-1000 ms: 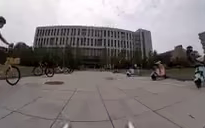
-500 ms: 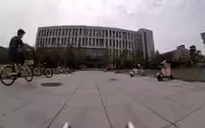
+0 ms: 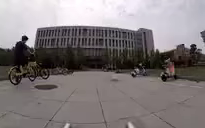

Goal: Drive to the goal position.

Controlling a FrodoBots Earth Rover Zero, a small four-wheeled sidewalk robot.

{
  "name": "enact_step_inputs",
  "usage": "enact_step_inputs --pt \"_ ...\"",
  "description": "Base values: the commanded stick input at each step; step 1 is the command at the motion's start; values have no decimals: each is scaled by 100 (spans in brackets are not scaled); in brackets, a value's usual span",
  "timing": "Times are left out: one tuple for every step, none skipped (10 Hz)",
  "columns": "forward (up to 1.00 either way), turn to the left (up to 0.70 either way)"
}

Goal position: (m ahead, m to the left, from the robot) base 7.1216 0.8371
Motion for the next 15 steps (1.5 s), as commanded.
enact_step_inputs --pt "85 0" --pt "85 0" --pt "85 0" --pt "85 0" --pt "85 0" --pt "85 0" --pt "85 0" --pt "85 0" --pt "85 0" --pt "85 0" --pt "85 0" --pt "85 0" --pt "85 0" --pt "85 0" --pt "85 0"
